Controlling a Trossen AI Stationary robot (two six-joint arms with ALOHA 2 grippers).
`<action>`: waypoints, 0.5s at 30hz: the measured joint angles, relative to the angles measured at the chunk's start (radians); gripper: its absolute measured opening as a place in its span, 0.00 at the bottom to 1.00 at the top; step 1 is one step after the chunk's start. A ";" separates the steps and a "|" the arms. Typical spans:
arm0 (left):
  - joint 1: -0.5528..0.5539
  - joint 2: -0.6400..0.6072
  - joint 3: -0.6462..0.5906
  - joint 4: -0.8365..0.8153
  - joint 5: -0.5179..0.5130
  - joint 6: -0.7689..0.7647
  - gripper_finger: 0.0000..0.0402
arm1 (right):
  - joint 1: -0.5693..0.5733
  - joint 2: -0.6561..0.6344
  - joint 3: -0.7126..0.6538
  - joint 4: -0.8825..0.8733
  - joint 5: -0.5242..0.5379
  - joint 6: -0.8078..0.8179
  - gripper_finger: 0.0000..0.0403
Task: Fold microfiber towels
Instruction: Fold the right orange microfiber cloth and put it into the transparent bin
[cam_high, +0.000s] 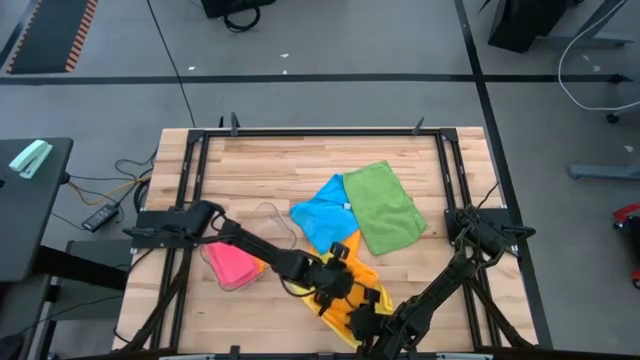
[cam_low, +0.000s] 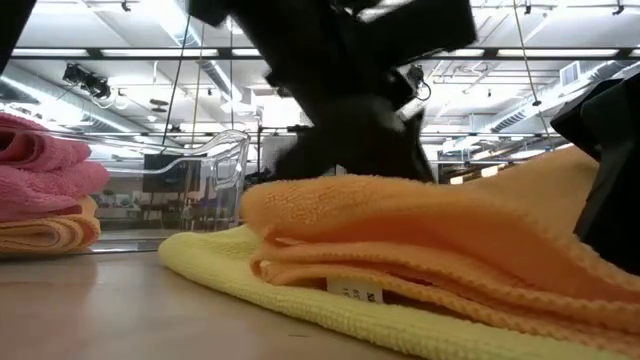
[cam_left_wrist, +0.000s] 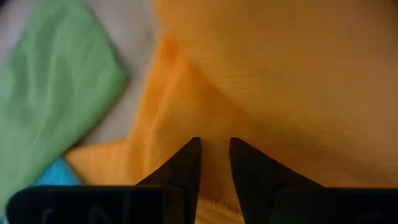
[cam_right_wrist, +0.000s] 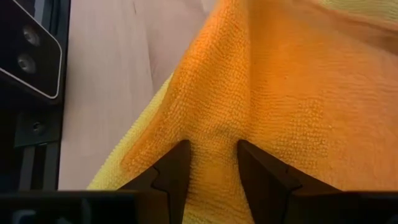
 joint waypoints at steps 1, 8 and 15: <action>0.001 0.003 0.000 -0.008 -0.022 -0.015 0.23 | 0.000 0.000 0.001 0.000 -0.001 0.000 0.35; -0.039 0.005 -0.002 -0.049 -0.162 -0.001 0.18 | 0.000 0.000 0.000 0.002 -0.001 0.001 0.35; -0.077 0.003 -0.002 -0.079 -0.186 -0.002 0.14 | 0.000 0.000 0.005 0.013 -0.025 0.027 0.35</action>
